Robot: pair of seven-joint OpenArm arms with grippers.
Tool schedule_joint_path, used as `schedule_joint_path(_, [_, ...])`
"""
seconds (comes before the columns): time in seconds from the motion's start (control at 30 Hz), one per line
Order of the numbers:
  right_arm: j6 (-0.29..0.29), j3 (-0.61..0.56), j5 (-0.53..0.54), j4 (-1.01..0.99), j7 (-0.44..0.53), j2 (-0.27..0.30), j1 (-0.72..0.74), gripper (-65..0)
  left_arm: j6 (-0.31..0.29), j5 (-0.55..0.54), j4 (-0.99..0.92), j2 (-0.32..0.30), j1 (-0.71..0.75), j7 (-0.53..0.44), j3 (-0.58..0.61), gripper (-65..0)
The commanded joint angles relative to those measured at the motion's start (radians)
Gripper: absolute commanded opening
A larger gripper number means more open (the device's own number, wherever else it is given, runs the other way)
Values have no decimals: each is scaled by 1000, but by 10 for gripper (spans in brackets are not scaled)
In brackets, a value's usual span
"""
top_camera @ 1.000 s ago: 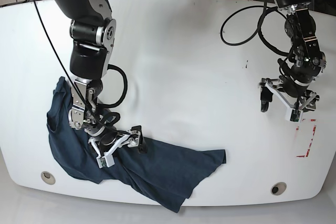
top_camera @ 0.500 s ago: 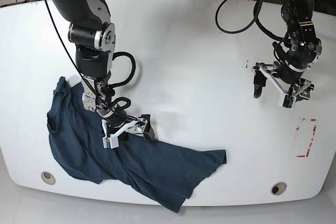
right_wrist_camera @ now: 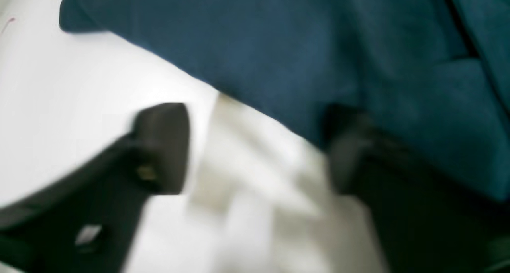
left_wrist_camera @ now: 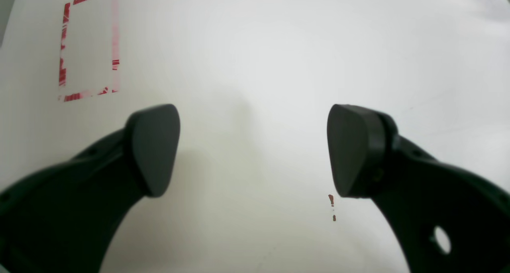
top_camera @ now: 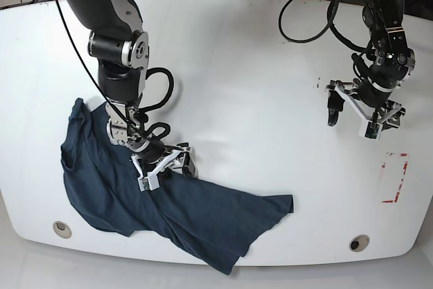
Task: Layout the t-shirt on the table in an organized manner, then fold the t-shirt properly
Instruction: 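Lower the right gripper onto the shirt body and grasp the fabric, then drag the grasped fabric with the right gripper toward the collar, spreading the shirt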
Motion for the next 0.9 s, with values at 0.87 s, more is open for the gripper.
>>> schedule_joint_path(0.87, [32, -217, 4, 991, -493, -93, -413, -296, 4, -8, 13, -9, -16, -25, -1, -103])
